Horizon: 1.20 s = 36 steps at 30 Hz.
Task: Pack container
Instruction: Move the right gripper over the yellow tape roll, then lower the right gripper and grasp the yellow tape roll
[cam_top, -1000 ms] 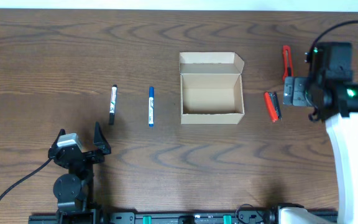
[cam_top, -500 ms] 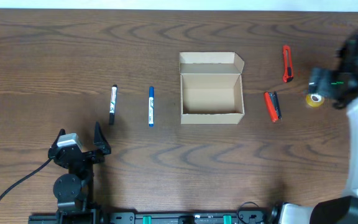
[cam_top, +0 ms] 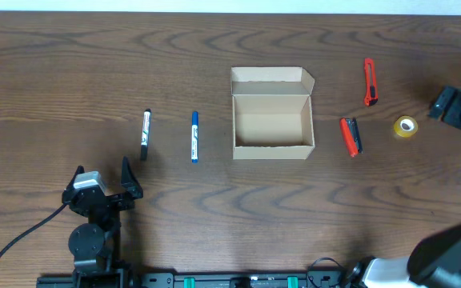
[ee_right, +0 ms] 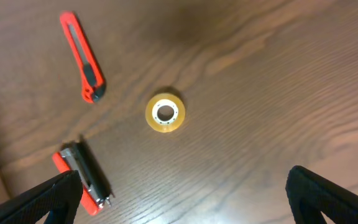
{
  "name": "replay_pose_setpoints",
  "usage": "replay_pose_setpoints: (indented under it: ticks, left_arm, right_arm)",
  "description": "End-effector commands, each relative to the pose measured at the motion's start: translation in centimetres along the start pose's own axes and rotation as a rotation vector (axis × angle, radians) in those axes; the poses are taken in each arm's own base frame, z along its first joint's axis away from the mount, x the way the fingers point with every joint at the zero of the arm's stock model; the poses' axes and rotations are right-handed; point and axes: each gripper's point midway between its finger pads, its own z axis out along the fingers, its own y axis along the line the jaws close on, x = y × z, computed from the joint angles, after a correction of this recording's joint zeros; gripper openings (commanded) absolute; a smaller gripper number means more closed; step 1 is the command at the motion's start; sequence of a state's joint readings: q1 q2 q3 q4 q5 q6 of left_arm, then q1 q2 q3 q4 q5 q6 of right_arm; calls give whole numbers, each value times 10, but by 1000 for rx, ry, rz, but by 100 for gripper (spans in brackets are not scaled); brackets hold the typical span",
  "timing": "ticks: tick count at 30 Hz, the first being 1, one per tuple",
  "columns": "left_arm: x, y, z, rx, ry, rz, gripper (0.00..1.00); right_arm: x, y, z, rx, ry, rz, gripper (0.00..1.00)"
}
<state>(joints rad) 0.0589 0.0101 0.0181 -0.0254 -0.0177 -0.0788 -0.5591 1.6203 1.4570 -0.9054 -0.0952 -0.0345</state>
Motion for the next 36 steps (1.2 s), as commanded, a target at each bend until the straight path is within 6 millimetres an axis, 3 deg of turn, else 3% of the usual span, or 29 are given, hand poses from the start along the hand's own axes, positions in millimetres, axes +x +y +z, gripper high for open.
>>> replay_pose_setpoints:
  ticks: [1,5,13,27,36]
  left_arm:
    - [18,2,0,-4,58,4,95]
    - [18,2,0,-4,58,4,95]
    - [18,2,0,-4,58,4,95]
    - [18,2,0,-4,58,4,95]
    - [18,2,0,-4,58,4,95]
  right_arm:
    - [12,-1,33,-41,91,9,99]
    - [9,-7,53,-26,95,12,99]
    - [-14,-39,63,63,1,75,99]
    - [26,-42,138,55,188,121,99]
    - [5,-44,135,119,152,126,99]
